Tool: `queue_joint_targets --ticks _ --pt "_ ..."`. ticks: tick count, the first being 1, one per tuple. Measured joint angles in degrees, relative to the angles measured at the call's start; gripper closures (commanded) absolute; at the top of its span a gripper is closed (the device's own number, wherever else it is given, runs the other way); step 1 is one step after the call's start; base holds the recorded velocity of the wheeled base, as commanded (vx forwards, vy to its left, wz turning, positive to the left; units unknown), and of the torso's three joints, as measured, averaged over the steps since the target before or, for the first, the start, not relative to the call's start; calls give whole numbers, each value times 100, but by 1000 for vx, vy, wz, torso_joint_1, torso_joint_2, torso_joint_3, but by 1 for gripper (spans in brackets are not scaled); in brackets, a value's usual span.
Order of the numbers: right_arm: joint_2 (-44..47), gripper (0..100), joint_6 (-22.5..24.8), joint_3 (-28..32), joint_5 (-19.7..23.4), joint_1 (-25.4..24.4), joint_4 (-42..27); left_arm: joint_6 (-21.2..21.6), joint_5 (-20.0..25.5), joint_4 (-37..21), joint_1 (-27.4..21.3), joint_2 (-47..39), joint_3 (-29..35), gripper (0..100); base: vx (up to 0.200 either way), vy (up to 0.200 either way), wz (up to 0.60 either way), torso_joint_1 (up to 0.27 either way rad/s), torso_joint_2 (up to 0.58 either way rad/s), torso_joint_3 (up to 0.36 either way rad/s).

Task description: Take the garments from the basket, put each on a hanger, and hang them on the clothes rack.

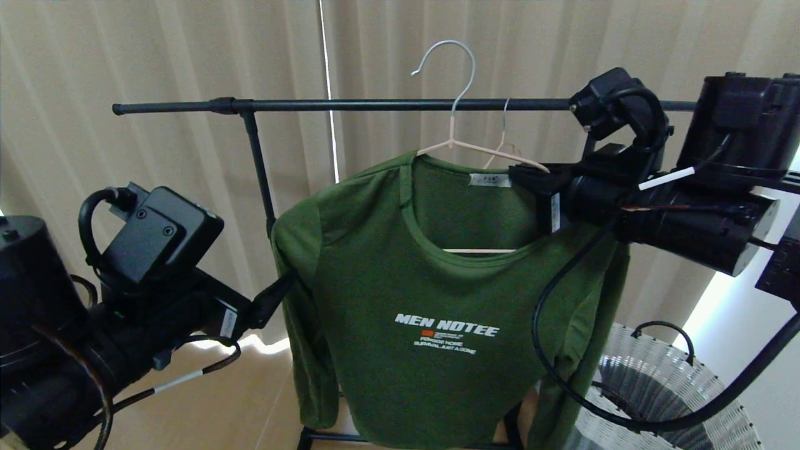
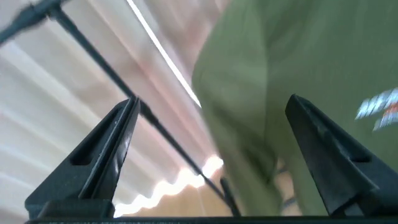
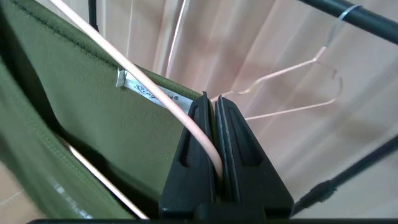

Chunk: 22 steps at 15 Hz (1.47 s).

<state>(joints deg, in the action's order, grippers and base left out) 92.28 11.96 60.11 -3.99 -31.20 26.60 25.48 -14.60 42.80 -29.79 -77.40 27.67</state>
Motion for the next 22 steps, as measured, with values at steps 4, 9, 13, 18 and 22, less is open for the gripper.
queue_joint_targets --ticks 4,9,13,18,22 --pt "-330 100 2 -107 35 -20 13 -11 323 127 417 15 -323 0 0 0 0 0 0 0" --pt "-541 100 5 -135 38 -216 0 -140 684 140 541 -127 -254 0 0 0 0 0 0 0" --pt "-612 100 7 -146 24 -249 -5 -143 684 148 574 -206 -245 100 0 0 0 0 0 0" --pt "-592 100 33 -210 -17 171 -79 -68 684 428 1134 -201 -581 100 0 0 0 0 0 0" --pt "-560 100 24 -236 -15 419 -77 -68 686 723 1438 -204 -741 100 0 0 0 0 0 0"
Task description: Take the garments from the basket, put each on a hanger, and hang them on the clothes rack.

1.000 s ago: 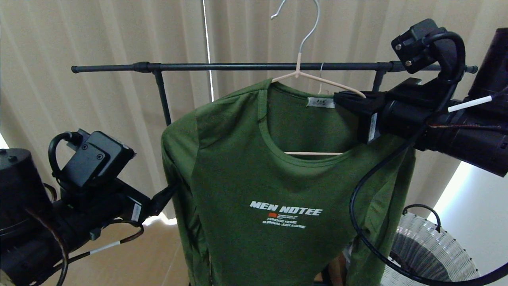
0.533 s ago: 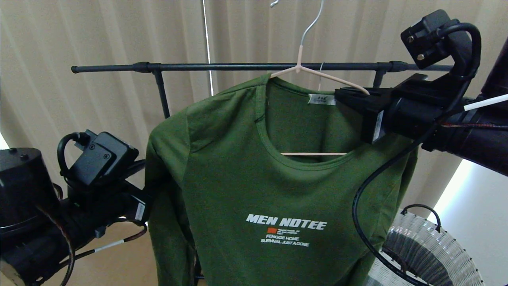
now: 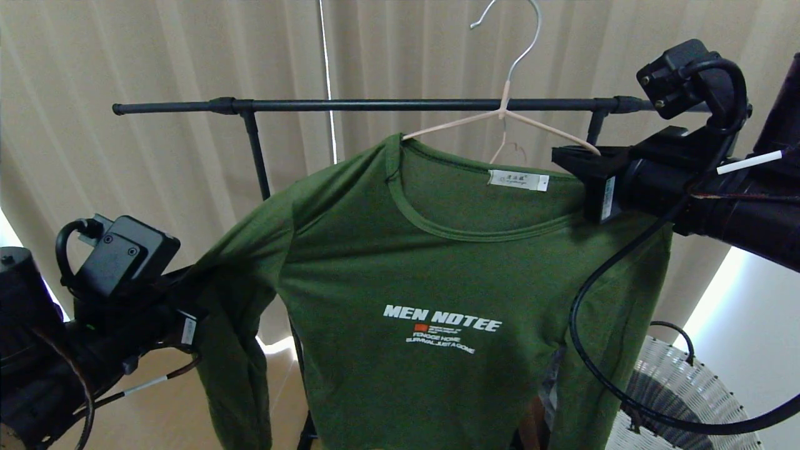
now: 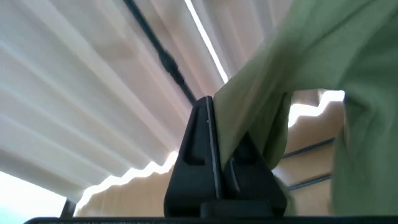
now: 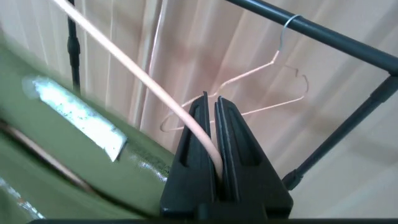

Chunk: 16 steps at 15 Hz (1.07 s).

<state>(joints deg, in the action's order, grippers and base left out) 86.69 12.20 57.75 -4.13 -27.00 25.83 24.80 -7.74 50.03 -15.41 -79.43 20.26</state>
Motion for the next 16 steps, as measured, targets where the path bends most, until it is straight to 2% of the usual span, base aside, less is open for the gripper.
queue_joint_targets --ticks 1,2,7,10,13,15,16 --pt "2 100 0 -1 0 11 5 -2 5 2 1 0 -12 100 0 0 0 0 0 0" --pt "2 100 2 -6 0 20 5 -13 5 0 1 2 -15 0 0 0 0 0 0 0" --pt "-24 100 5 -30 -11 22 2 -72 13 5 9 99 -65 0 0 0 0 0 0 0" --pt "-50 100 6 -149 -21 96 -18 -213 268 5 12 407 -190 0 0 0 0 0 0 0" --pt "-85 100 6 -240 -185 258 -358 -499 433 -172 37 863 -323 0 0 0 0 0 0 0" --pt "-155 100 0 -257 -646 295 -844 -1087 440 -941 41 1168 -296 0 0 0 0 0 0 0" --pt "-185 100 0 -288 -706 308 -857 -1331 441 -1281 39 1318 -244 0 0 0 0 0 0 0"
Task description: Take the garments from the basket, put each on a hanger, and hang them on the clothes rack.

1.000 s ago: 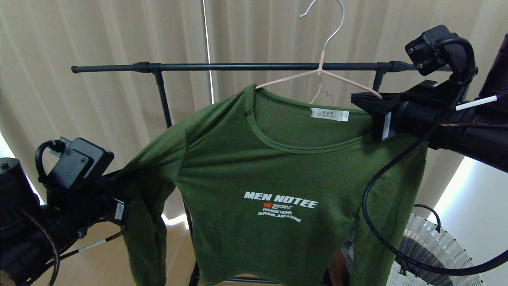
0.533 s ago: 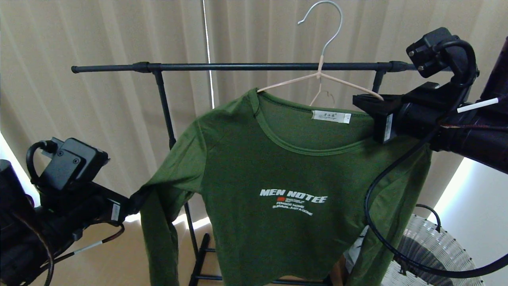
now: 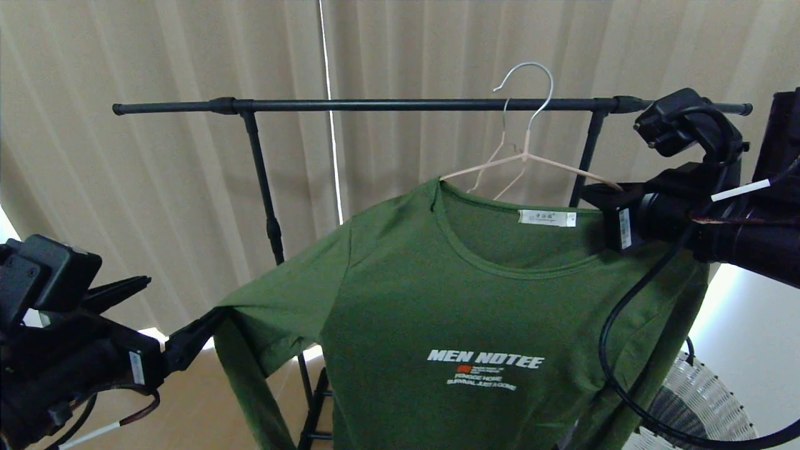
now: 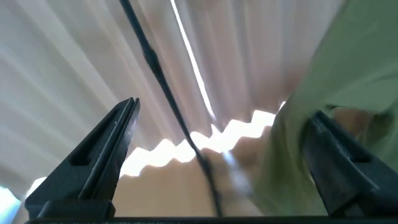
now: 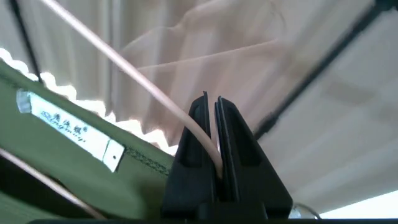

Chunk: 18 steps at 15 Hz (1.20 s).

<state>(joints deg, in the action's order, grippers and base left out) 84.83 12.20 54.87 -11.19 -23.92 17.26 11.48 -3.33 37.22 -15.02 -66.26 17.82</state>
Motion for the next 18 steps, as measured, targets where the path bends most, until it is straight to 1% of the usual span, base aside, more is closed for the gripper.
queue_joint_targets --ticks 1,3,4,5,6,9,10,16,18 --pt "-33 100 0 -41 -13 17 -2 -141 0 -227 -5 134 30 0 0 0 0 0 0 0" --pt "-88 100 -16 -184 -11 134 4 -464 -1 -334 -5 328 43 0 0 0 0 0 0 0" --pt "-123 100 -24 -283 -9 221 9 -862 -4 -334 -2 380 39 0 0 0 0 0 0 0" --pt "-160 100 -27 -363 -9 306 6 -1111 -1 -334 0 416 45 0 0 0 0 0 0 0" --pt "-210 100 -27 -444 -11 369 2 -1102 -1 -330 0 441 45 0 0 0 0 0 0 0" --pt "-344 100 -28 -608 -13 505 -9 -733 0 -325 -5 488 -228 0 0 0 0 0 0 0" --pt "-374 100 -27 -628 -16 529 -7 -697 0 -304 -11 503 -263 0 0 0 0 0 0 0" --pt "-422 100 -35 -636 6 584 35 -692 2 -306 -33 695 -369 0 0 0 0 0 0 0" --pt "-416 100 -44 -630 11 573 50 -713 0 -312 -24 739 -252 0 0 0 0 0 0 0"
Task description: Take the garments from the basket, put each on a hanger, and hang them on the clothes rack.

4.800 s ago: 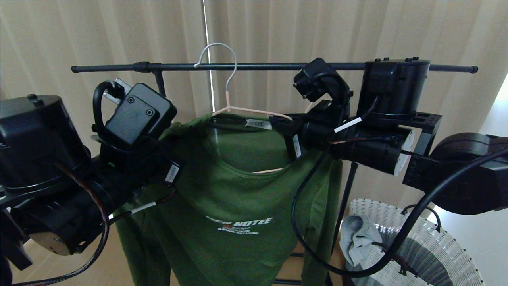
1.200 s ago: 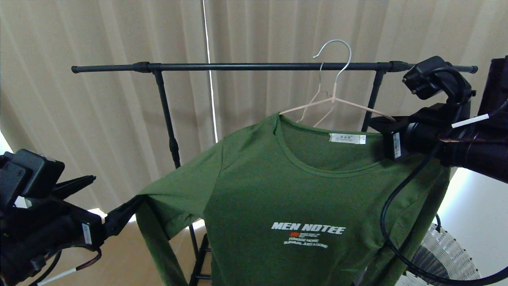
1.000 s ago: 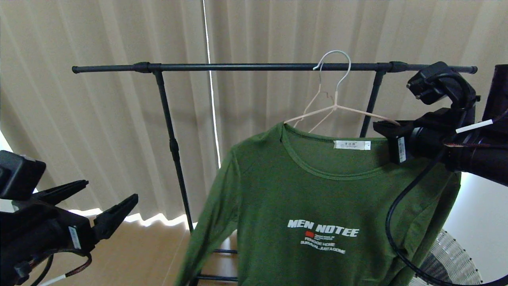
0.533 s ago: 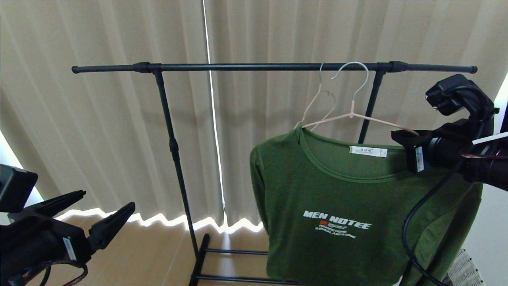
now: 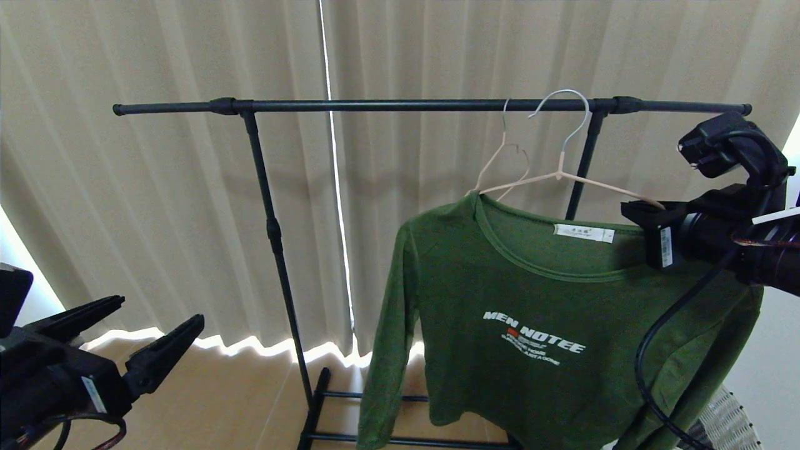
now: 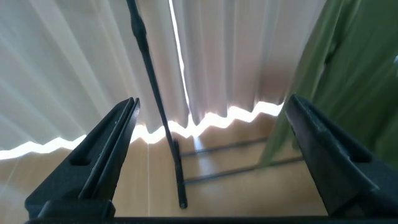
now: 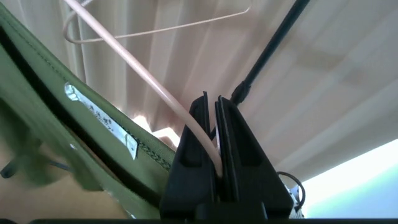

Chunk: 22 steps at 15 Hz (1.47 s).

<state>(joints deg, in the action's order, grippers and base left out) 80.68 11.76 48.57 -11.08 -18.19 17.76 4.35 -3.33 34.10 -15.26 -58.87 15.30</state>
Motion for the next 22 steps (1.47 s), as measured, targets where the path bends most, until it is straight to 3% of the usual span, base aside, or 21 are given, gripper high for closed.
queue_joint_targets --ticks 10,22 --pt "13 100 0 20 0 -6 27 21 2 0 5 35 29 0 200 0 0 3 1 5" --pt "-28 100 0 -41 0 -16 24 49 2 9 -4 85 -1 0 0 0 0 0 0 0"
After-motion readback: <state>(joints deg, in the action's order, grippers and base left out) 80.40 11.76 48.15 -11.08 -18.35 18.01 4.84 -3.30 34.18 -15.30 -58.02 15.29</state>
